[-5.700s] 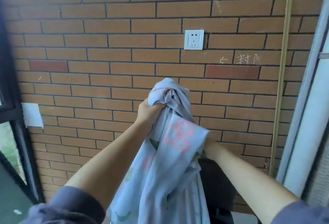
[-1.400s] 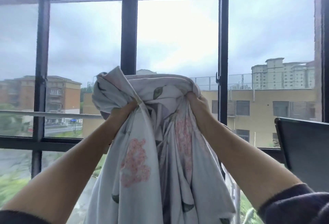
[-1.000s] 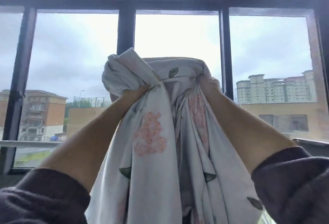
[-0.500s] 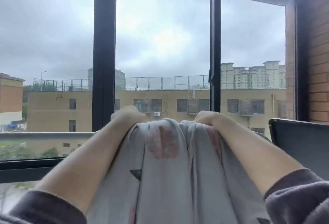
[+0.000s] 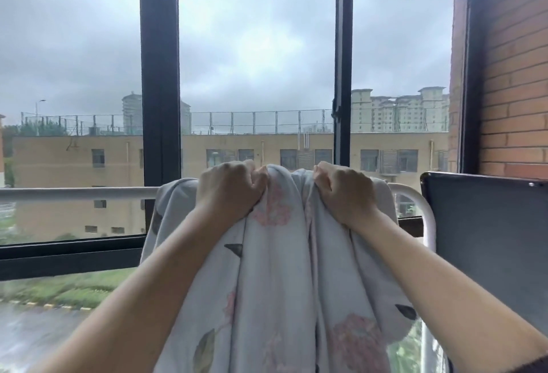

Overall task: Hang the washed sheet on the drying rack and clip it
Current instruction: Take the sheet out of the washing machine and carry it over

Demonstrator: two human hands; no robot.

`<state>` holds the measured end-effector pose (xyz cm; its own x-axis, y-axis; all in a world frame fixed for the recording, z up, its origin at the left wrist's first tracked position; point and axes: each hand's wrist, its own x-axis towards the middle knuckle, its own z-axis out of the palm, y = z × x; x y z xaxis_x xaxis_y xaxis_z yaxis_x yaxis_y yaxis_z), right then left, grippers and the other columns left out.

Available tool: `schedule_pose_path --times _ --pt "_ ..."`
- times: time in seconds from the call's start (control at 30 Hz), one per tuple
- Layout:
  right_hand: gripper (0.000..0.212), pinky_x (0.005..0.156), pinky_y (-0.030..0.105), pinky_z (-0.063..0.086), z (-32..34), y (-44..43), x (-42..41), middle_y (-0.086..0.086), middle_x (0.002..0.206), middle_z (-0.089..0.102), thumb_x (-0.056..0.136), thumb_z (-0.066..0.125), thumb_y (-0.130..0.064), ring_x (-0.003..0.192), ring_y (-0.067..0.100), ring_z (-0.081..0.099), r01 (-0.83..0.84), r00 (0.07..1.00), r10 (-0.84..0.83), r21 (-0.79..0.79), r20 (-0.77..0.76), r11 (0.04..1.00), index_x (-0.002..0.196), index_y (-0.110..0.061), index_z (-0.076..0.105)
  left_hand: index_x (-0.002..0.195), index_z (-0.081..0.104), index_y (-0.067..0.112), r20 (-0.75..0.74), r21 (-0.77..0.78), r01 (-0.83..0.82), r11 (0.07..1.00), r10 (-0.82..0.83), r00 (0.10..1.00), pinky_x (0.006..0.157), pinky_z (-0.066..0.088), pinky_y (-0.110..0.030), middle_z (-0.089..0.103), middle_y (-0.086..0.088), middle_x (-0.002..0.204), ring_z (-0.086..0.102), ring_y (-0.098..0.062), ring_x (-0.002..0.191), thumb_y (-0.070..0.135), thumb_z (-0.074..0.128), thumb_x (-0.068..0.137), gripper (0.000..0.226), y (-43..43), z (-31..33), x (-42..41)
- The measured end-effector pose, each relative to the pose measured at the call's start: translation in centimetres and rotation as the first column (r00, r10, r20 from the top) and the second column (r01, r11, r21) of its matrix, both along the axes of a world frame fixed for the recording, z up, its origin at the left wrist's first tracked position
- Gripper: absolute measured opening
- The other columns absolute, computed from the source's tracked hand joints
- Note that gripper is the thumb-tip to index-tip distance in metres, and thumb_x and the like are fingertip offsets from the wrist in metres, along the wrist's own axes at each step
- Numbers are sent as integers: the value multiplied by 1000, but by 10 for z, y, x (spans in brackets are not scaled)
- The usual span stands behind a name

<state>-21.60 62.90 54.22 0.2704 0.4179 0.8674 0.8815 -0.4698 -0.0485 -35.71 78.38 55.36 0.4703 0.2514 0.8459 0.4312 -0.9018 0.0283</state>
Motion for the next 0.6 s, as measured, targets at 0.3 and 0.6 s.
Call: schedule_pose_path --times 0.3,0.6 --pt "46 68 34 33 38 16 20 7 75 48 96 25 -37 81 29 50 14 950 -144 -423 -278 906 59 -15 43 116 62 12 -368 -246 -148 958 49 928 82 36 -35 57 -14 128 53 -29 115 41 23 98 51 13 31 17" --pt "50 92 37 31 -5 -17 18 2 122 62 96 19 -50 112 26 52 -8 996 -4 -147 -85 989 120 -27 56 108 50 20 -125 -19 -117 993 113 986 90 34 -43 57 -6 113 50 -28 105 57 9 90 58 -11 -16 2"
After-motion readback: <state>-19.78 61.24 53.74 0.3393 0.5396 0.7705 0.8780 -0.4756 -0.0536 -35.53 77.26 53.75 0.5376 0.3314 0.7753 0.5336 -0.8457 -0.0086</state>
